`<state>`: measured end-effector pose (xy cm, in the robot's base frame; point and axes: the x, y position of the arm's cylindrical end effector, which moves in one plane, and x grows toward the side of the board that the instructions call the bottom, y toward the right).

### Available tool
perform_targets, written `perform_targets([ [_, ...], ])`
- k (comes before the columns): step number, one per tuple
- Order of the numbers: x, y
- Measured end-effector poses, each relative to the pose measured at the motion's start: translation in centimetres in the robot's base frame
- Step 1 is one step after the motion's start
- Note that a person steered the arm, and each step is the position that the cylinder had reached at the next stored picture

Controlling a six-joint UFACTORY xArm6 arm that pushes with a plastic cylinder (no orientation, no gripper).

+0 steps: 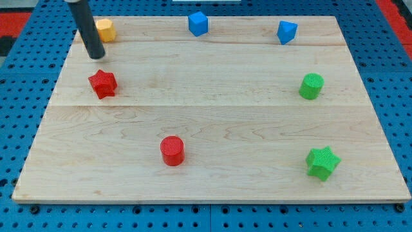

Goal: Slide the blue cube to the top right side of the red circle

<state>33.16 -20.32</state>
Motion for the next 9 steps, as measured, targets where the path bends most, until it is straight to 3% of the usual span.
perform_targets([
  [1, 3.3, 4.5],
  [2, 3.5, 12.3],
  [3, 1.1, 22.1],
  [5, -9.9, 27.8],
  [6, -13.7, 26.4],
  [7, -13.8, 25.5],
  [8, -13.8, 18.1],
  [9, -12.1, 17.0],
])
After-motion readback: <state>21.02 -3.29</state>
